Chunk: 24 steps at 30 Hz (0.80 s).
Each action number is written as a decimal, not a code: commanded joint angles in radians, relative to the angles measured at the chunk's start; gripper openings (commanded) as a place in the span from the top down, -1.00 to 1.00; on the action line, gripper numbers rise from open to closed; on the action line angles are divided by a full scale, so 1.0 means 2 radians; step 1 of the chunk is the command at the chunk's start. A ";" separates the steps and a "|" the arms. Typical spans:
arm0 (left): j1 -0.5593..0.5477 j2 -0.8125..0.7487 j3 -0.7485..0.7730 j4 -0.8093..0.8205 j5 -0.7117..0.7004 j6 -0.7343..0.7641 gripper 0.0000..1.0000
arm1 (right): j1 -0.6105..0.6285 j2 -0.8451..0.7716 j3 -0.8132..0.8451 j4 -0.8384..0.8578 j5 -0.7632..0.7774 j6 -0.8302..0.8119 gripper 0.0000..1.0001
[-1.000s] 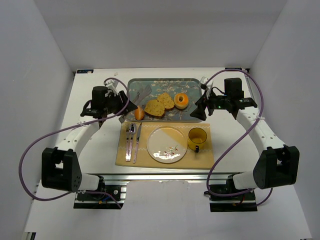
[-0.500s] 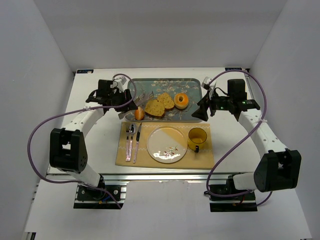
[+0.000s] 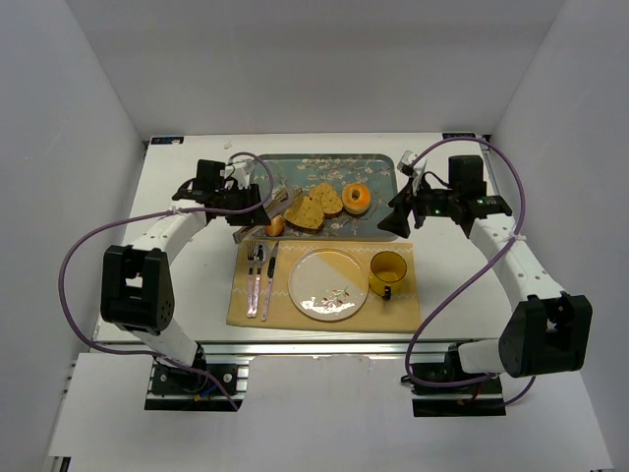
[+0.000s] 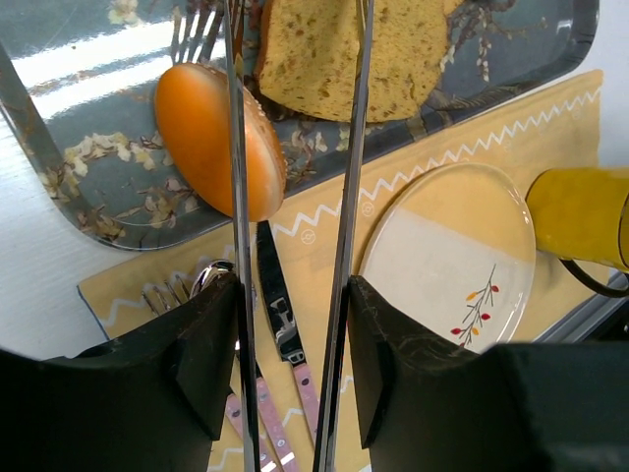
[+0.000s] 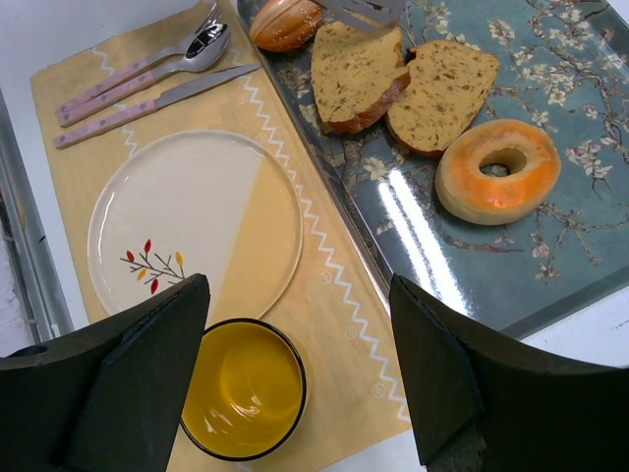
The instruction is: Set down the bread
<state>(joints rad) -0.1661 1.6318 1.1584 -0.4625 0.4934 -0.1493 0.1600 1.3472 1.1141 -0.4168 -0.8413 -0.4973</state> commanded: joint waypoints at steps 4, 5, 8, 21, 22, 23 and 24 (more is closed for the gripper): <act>-0.001 -0.007 0.003 0.003 0.039 0.015 -0.12 | -0.006 -0.006 0.000 0.011 -0.013 0.006 -0.58; -0.001 -0.006 0.003 0.003 0.040 0.016 -0.12 | -0.006 -0.007 -0.001 0.012 -0.015 0.006 -0.58; -0.001 0.000 0.005 -0.006 0.039 0.018 -0.05 | -0.006 -0.006 -0.001 0.013 -0.016 0.008 -0.58; -0.001 -0.047 0.038 0.005 0.065 -0.010 0.86 | -0.007 -0.009 0.001 0.012 -0.019 0.009 -0.59; -0.001 -0.062 0.039 0.006 0.069 -0.017 0.88 | -0.006 -0.009 0.002 0.012 -0.019 0.009 -0.59; -0.001 -0.070 0.036 0.004 0.074 -0.021 0.90 | -0.007 -0.009 0.002 0.012 -0.019 0.009 -0.59; -0.001 -0.079 0.031 0.003 0.081 -0.024 0.92 | -0.007 -0.009 0.001 0.012 -0.019 0.009 -0.59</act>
<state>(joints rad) -0.1661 1.5909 1.1828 -0.4778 0.5728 -0.1692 0.1509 1.3472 1.1141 -0.4164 -0.8490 -0.4843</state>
